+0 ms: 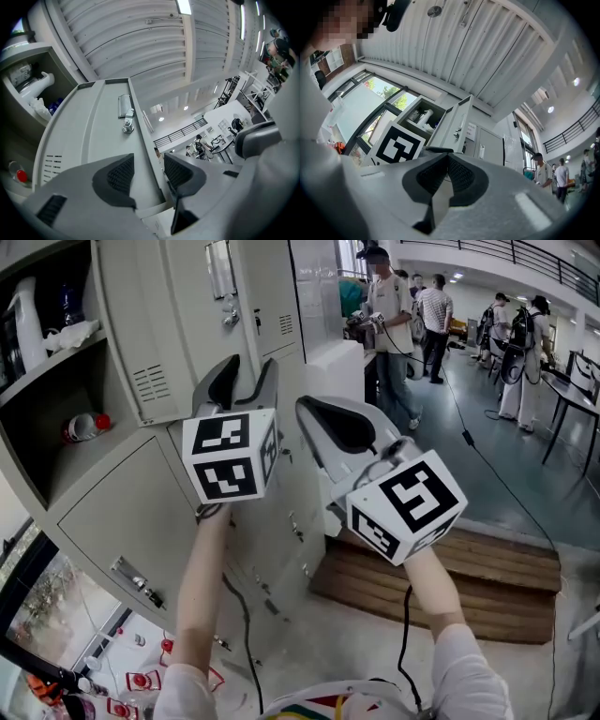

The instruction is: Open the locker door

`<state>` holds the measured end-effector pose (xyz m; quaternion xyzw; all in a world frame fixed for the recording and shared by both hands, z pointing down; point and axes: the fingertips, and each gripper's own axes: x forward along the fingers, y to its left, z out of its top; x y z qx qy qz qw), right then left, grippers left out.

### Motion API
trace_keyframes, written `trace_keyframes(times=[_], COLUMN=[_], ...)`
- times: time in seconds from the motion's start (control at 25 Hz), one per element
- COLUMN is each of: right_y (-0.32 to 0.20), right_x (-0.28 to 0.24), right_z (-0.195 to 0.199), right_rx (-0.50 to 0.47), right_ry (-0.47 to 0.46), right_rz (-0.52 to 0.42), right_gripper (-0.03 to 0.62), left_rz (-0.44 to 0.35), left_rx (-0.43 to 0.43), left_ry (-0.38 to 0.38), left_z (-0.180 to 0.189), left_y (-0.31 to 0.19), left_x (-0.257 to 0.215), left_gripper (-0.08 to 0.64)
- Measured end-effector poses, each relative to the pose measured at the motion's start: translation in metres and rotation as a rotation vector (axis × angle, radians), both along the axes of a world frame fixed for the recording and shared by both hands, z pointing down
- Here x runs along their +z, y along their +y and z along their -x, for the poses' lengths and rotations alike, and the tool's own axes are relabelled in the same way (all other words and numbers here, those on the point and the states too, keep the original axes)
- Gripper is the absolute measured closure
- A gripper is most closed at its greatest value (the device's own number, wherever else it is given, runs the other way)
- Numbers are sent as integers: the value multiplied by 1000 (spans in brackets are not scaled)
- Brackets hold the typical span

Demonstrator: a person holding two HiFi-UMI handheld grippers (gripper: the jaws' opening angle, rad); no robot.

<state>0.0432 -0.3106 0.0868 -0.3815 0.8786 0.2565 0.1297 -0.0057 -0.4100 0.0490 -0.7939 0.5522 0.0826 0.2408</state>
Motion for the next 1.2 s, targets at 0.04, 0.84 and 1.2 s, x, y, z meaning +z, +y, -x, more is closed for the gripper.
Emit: trace_keyframes(times=[0.04, 0.84, 1.2], right_y=[0, 20, 38], right_x=[1, -11, -22], right_z=[0, 14, 57], right_rx=[-4, -48, -68], right_ry=[-4, -15, 8], right_rz=[4, -25, -109], right_gripper=[586, 586, 587], left_rz=[4, -68, -117], left_rx=[2, 10, 43], left_ry=[0, 43, 70], left_z=[0, 18, 53], left_y=[0, 53, 114], left_x=[0, -14, -19], left_gripper=[371, 342, 344])
